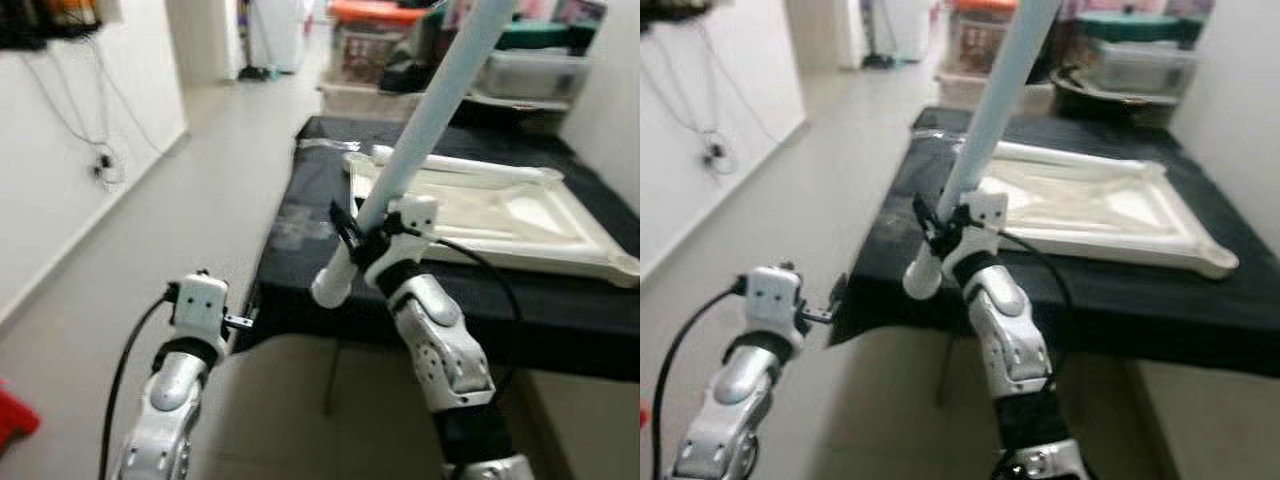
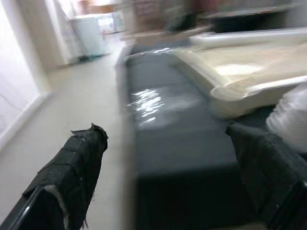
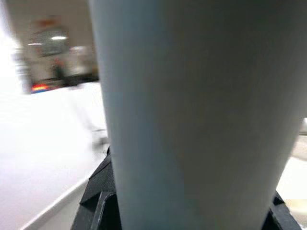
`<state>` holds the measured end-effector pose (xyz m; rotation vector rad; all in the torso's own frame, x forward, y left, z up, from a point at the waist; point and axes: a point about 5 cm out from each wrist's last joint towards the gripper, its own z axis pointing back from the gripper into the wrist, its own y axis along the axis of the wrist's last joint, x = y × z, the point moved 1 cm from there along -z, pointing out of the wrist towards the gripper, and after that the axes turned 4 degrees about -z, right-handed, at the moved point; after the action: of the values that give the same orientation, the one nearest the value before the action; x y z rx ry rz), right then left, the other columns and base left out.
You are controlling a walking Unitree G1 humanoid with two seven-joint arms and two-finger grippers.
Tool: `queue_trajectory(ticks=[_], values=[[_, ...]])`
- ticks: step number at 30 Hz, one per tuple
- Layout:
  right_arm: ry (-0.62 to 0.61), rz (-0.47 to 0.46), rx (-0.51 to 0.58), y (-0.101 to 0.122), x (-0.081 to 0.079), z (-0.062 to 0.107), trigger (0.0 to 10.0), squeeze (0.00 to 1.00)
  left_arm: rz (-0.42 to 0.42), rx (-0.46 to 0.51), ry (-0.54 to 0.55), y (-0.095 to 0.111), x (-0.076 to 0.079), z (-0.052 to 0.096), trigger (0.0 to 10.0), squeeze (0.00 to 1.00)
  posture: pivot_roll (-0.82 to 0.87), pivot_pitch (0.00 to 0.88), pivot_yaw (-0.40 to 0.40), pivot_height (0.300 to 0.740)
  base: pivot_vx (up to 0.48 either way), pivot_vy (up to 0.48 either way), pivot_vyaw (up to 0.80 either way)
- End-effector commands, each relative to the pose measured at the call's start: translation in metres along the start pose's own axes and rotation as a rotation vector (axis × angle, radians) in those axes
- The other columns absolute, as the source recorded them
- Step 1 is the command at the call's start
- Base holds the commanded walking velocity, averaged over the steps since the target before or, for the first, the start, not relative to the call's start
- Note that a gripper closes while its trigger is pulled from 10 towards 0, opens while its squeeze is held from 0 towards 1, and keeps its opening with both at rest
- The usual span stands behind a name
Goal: Building children table
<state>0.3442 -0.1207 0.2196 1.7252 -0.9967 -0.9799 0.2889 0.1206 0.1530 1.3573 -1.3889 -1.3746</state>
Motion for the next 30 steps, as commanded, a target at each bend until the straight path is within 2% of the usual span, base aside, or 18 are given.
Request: queue_trajectory(ticks=[1,10,17,25,30], values=[[0.034,-0.024,0.044,0.009,-0.009,-0.006,10.0,0.0,-0.021,-0.01,0.027,-0.001,-0.01,0.002,10.0,0.0,0.1,0.0,-0.047,0.74,0.435,0.0,0.0],[0.048,-0.053,0.081,0.019,-0.011,-0.009,10.0,0.0,-0.017,0.002,0.052,0.005,-0.014,-0.002,10.0,0.0,0.1,0.0,-0.043,0.74,0.434,0.0,0.0],[0.048,-0.059,0.082,0.02,-0.01,-0.009,10.0,0.0,0.013,0.002,0.079,0.007,-0.016,-0.004,10.0,0.0,0.1,0.0,-0.046,0.74,0.0,0.0,0.0],[0.059,-0.046,0.085,0.02,-0.012,-0.009,10.0,0.0,0.011,-0.009,0.1,0.005,-0.019,-0.004,10.0,0.0,0.1,0.0,-0.048,0.74,0.0,0.0,0.0],[0.07,-0.024,0.084,0.019,-0.015,-0.008,10.0,0.0,0.014,-0.017,0.104,0.005,-0.018,-0.004,10.0,0.0,0.1,0.0,-0.05,0.74,0.0,0.0,0.8]])
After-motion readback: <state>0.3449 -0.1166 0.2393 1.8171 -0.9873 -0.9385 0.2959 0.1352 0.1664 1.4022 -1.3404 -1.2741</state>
